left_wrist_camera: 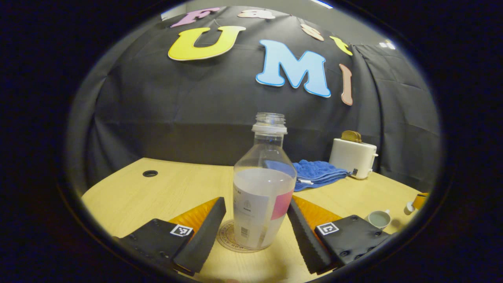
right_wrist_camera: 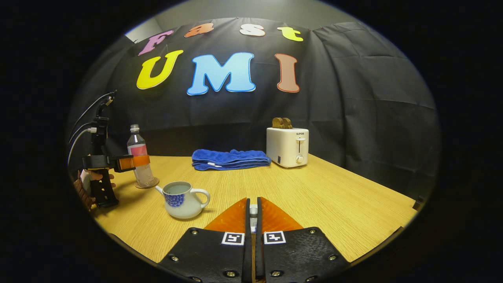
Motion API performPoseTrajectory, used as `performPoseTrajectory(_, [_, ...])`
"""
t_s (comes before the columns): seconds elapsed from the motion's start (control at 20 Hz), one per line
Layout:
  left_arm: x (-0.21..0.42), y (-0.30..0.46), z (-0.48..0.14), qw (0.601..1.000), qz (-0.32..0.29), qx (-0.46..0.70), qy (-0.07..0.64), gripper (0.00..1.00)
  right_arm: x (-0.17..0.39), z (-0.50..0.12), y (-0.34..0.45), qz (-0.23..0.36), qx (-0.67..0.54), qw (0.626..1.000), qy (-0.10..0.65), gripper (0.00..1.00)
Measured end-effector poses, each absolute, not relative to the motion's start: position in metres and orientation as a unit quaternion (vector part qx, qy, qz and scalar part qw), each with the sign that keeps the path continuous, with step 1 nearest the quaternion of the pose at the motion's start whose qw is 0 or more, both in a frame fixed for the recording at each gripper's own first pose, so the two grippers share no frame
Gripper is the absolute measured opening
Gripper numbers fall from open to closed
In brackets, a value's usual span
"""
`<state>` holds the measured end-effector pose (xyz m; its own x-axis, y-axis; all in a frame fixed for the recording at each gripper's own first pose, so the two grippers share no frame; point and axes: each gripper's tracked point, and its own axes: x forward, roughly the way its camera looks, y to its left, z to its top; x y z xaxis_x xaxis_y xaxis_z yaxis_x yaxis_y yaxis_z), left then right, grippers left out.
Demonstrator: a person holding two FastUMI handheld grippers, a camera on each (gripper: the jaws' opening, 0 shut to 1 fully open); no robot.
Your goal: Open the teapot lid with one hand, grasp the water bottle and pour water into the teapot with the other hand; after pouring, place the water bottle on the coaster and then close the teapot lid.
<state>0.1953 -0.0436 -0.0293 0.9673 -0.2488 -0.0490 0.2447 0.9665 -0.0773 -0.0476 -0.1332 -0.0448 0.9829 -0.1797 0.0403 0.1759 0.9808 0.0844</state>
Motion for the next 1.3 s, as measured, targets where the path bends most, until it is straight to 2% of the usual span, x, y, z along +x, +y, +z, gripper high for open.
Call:
performPoseTrajectory(0.55, [0.169,-0.043,-0.039,0.992,-0.121,0.0,0.024,1.0,-0.034,-0.04,-0.107,-0.055,0.051,0.997,-0.022,0.04])
performPoseTrajectory(0.85, [0.138,-0.037,-0.039,0.992,-0.127,-0.019,0.019,1.0,-0.024,-0.012,-0.085,-0.037,0.035,0.997,-0.054,0.04])
performPoseTrajectory(1.3, [0.084,-0.001,-0.035,0.997,-0.082,0.008,0.002,1.0,0.02,0.011,-0.018,0.047,0.043,0.996,-0.054,0.04])
